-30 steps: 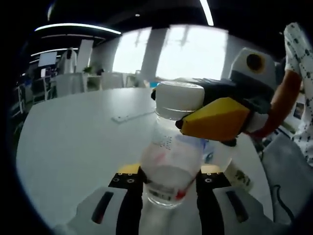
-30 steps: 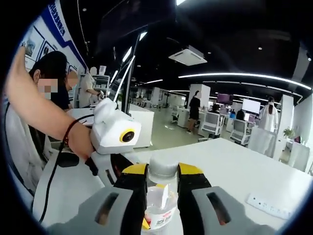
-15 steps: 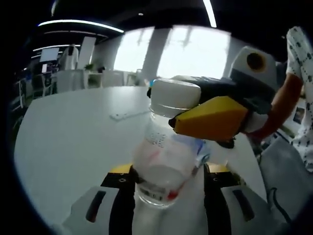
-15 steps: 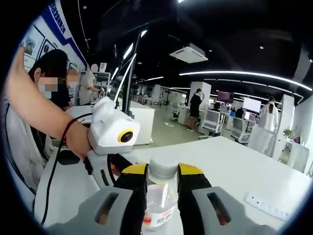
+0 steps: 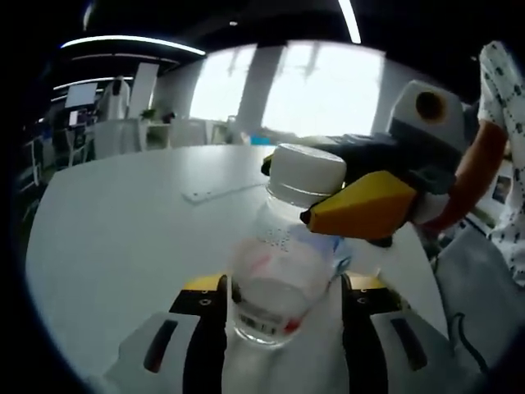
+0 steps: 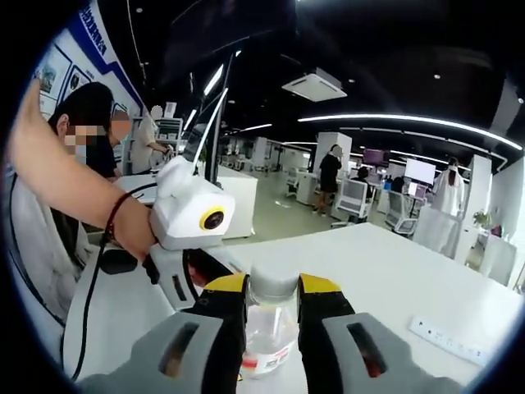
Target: Arrange the tabletop items into an orderly group along one side of the table until the central work area is clear of visible clutter.
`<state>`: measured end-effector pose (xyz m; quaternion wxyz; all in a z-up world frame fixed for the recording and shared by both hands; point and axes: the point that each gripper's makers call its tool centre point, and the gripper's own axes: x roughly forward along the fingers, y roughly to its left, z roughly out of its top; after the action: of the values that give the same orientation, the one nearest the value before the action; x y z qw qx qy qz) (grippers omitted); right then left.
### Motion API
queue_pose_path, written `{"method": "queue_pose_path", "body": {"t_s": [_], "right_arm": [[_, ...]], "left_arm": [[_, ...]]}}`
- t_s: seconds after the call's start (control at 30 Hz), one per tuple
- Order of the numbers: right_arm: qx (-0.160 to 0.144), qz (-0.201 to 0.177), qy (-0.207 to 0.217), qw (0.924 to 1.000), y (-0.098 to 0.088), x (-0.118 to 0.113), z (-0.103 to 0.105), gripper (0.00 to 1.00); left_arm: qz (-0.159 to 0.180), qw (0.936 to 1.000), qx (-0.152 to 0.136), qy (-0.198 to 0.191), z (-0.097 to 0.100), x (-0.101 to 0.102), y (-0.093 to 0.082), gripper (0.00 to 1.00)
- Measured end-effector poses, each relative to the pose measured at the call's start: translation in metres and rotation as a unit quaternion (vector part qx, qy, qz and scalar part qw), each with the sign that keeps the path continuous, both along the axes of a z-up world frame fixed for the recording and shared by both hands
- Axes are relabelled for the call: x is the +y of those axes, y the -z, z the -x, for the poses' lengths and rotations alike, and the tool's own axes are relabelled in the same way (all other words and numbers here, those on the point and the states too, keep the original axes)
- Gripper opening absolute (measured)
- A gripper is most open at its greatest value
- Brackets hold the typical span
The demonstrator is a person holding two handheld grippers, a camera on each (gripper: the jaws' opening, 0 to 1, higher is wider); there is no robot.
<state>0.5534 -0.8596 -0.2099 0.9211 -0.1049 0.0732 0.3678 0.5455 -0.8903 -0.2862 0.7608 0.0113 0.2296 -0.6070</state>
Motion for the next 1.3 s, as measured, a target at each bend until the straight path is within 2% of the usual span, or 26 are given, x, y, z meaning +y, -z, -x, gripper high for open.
{"method": "queue_pose_path", "body": {"t_s": [0.47,0.67,1.13,1.3], "right_arm": [[0.01,0.005,0.002,0.9999,0.002,-0.006,0.005,0.21],[0.018,0.006,-0.001,0.9998,0.004,-0.005,0.005,0.26],[0.021,-0.001,0.003,0.9998,-0.002,-0.015,0.007,0.32],[0.028,-0.006,0.0,0.9996,-0.001,-0.016,0.009,0.39]], "left_arm": [[-0.01,0.9998,0.012,-0.013,0.01,0.003,0.002,0.67],[-0.024,0.999,0.029,-0.025,0.015,0.009,0.008,0.75],[-0.025,0.998,0.032,-0.049,0.023,0.02,0.005,0.82],[-0.024,0.9975,0.033,-0.057,0.025,0.023,0.004,0.84]]}}
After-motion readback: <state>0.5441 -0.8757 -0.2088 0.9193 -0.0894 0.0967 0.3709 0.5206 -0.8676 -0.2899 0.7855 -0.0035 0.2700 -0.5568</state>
